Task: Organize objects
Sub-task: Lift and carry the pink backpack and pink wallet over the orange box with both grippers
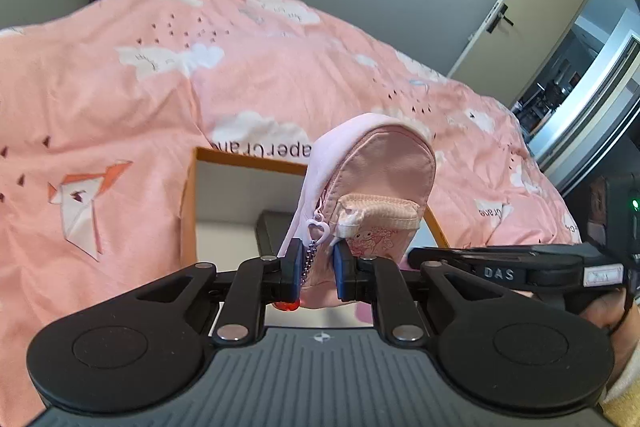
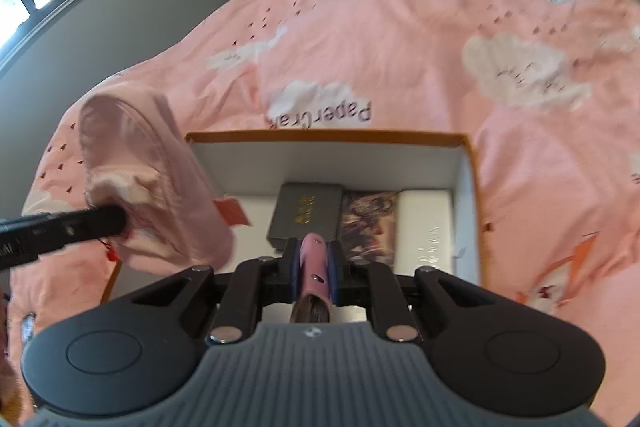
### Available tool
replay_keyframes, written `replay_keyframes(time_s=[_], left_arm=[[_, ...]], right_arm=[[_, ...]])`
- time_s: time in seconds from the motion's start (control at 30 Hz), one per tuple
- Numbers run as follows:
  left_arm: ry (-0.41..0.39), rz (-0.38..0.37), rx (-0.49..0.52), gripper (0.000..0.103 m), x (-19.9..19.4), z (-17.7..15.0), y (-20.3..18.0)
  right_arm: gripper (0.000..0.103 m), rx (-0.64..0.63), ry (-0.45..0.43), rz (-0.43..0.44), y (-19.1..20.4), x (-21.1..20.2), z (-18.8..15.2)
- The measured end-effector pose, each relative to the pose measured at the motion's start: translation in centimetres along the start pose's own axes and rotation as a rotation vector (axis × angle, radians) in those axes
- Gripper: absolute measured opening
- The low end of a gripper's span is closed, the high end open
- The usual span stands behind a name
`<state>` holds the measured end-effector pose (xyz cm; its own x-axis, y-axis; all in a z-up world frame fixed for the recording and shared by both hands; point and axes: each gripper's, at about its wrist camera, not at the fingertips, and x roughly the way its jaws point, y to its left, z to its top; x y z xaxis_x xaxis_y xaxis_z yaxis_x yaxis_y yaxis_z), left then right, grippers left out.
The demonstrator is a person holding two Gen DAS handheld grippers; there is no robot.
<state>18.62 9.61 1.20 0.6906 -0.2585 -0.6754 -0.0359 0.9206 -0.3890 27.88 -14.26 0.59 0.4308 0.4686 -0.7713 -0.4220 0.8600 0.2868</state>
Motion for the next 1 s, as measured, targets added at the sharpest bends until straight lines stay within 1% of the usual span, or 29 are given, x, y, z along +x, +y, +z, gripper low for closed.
replay_keyframes(time_s=[0.2, 0.27, 0.37, 0.43, 0.53, 0.6, 0.73, 0.8, 0.87, 0.97, 1.0], left_arm=[[0.038, -0.007, -0.014, 0.017, 1.8, -0.2, 0.7], [0.046, 0.005, -0.011, 0.017, 2.2, -0.3, 0.9], [0.067, 0.018, -0.002, 0.017, 2.9, -0.5, 1.1], [0.083, 0.017, -0.004, 0.017, 3.3, -0.6, 1.3], [0.099, 0.019, -0.008, 0.017, 3.8, -0.8, 1.7], [0.107, 0.016, -0.010, 0.017, 4.0, -0.9, 1.8], [0.120, 0.007, -0.012, 0.017, 4.2, -1.0, 1.7], [0.126, 0.007, -0.013, 0.017, 4.3, -1.0, 1.7], [0.134, 0.009, -0.013, 0.017, 4.5, -1.1, 1.7], [0.150, 0.012, -0.014, 0.017, 4.8, -1.2, 1.6], [0.155, 0.013, -0.015, 0.017, 4.9, -1.1, 1.7]], right_arm=[[0.015, 0.047, 0.054, 0.026, 0.1, 3.1, 1.0], [0.015, 0.081, 0.071, 0.040, -0.1, 4.2, 0.8], [0.015, 0.132, 0.099, 0.036, -0.4, 5.4, 0.0], [0.015, 0.154, 0.118, 0.017, -0.7, 6.0, -0.7], [0.014, 0.161, 0.115, -0.020, -1.1, 5.8, -1.2], [0.014, 0.183, 0.140, -0.029, -1.6, 5.6, -1.2], [0.014, 0.186, 0.163, -0.117, -2.3, 5.1, -0.9], [0.014, 0.216, 0.181, -0.120, -3.1, 5.2, -0.9], [0.014, 0.238, 0.194, -0.147, -3.6, 5.2, -1.0], [0.014, 0.265, 0.197, -0.182, -4.1, 5.3, -1.4], [0.014, 0.289, 0.191, -0.176, -4.5, 5.4, -1.6]])
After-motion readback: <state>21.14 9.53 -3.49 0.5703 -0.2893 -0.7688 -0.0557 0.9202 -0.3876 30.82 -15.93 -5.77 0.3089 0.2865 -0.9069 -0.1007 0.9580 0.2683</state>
